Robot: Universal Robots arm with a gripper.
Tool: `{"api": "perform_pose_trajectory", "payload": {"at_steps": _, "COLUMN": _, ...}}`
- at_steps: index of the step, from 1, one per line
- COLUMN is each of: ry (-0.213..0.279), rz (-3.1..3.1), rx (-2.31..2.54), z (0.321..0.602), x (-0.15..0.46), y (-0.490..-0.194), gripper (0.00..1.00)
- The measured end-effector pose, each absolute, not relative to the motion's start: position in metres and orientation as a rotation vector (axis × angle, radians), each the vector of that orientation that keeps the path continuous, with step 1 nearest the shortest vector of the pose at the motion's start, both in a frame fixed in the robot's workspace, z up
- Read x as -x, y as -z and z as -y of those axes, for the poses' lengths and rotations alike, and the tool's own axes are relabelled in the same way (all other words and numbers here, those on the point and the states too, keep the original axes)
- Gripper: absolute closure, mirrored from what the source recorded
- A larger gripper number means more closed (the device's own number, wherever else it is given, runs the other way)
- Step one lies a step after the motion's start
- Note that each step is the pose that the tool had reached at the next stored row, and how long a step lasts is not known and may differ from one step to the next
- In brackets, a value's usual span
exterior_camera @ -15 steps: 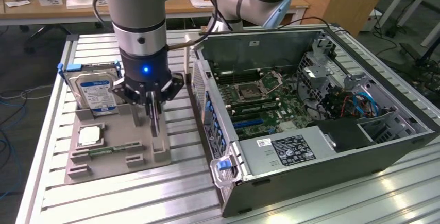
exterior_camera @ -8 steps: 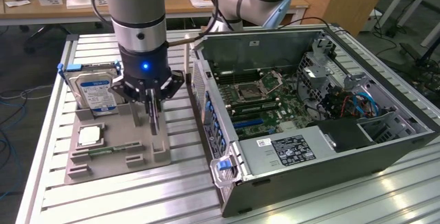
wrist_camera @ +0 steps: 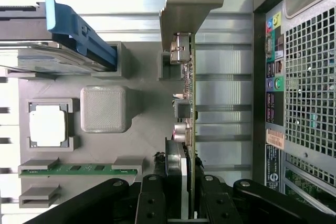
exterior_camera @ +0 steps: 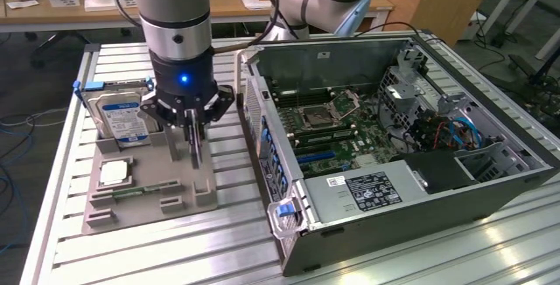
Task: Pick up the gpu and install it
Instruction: 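Pick up the gpu and move the gpu toward the slot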
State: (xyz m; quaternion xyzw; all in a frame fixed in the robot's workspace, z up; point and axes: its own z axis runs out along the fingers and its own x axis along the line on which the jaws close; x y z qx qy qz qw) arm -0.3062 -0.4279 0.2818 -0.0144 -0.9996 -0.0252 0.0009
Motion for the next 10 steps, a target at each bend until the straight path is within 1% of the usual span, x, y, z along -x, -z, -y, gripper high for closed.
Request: {"api": "perform_pose_trajectory", "payload": {"at_steps": 10, "ry": 0.079, "rz": 3.138, "rx": 0.045, "z": 0.4279, "x": 0.3062, "y": -0.2924, "gripper": 0.72}}
